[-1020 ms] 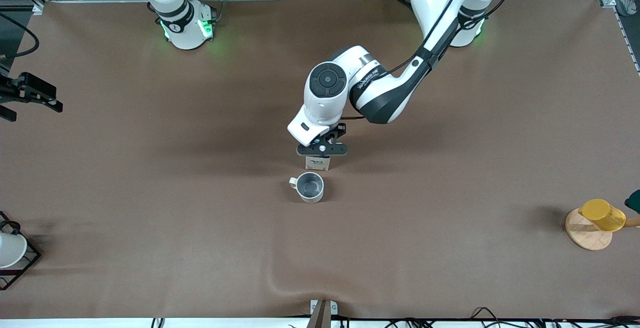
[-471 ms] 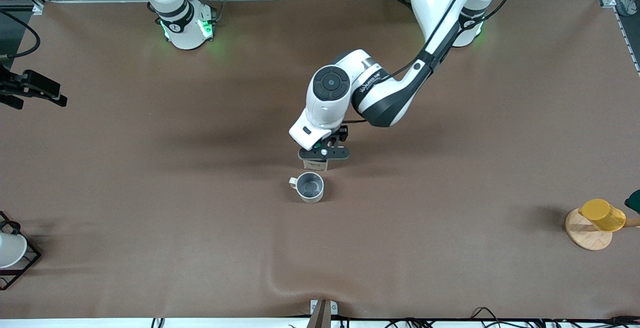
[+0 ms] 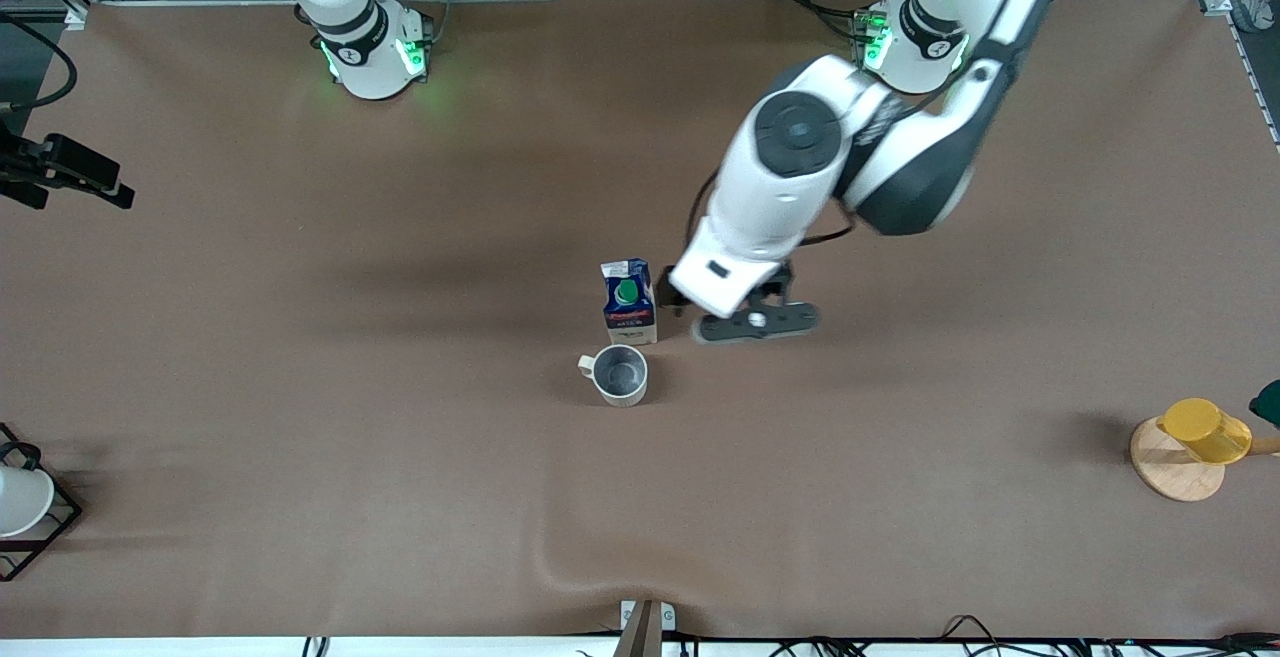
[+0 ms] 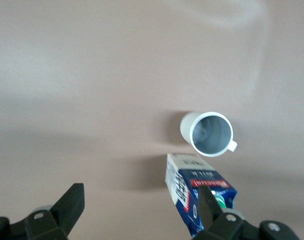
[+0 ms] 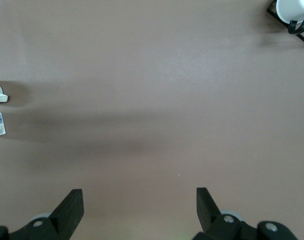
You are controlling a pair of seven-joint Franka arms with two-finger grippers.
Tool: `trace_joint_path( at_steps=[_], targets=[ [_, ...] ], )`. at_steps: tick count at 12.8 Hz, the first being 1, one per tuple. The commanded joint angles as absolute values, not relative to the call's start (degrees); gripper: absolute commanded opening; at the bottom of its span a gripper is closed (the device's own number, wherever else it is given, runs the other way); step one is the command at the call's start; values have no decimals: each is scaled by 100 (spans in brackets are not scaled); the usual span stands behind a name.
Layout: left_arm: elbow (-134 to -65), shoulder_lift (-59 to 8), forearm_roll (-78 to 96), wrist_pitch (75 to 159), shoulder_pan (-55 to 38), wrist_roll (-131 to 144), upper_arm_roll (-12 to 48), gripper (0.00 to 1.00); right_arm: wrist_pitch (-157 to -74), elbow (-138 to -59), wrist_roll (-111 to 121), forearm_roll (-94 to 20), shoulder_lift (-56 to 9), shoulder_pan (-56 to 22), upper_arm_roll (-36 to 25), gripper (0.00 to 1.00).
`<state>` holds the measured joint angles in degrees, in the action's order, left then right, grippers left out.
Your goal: Place milk next to cup
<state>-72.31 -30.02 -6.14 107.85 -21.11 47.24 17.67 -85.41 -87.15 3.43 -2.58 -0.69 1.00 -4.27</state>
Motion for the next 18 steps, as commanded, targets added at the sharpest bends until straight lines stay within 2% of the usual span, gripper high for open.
trace_joint_path(
  at_steps=[1, 4, 8, 12, 18],
  targets=[
    [-7374, -2673, -615, 10513, -2039, 4737, 1758, 100, -8543, -8754, 237, -334, 18, 176, -360, 100],
    [-7453, -2269, -913, 10240, -1583, 4493, 1731, 100, -8543, -8736, 237, -325, -9, 176, -360, 100],
    [-7541, -1838, -967, 9424, -1004, 3649, 1740, 100, -8402, -8631, 229, -343, 9, 255, -396, 100],
    [-7918, -1363, -853, 9369, -353, 2823, 1802, 100, -8402, -8631, 229, -343, 9, 255, -396, 100],
    [-7919, -1002, -809, 9203, -9, 2268, 1776, 100, -8402, -8631, 229, -352, -9, 246, -387, 100]
  ],
)
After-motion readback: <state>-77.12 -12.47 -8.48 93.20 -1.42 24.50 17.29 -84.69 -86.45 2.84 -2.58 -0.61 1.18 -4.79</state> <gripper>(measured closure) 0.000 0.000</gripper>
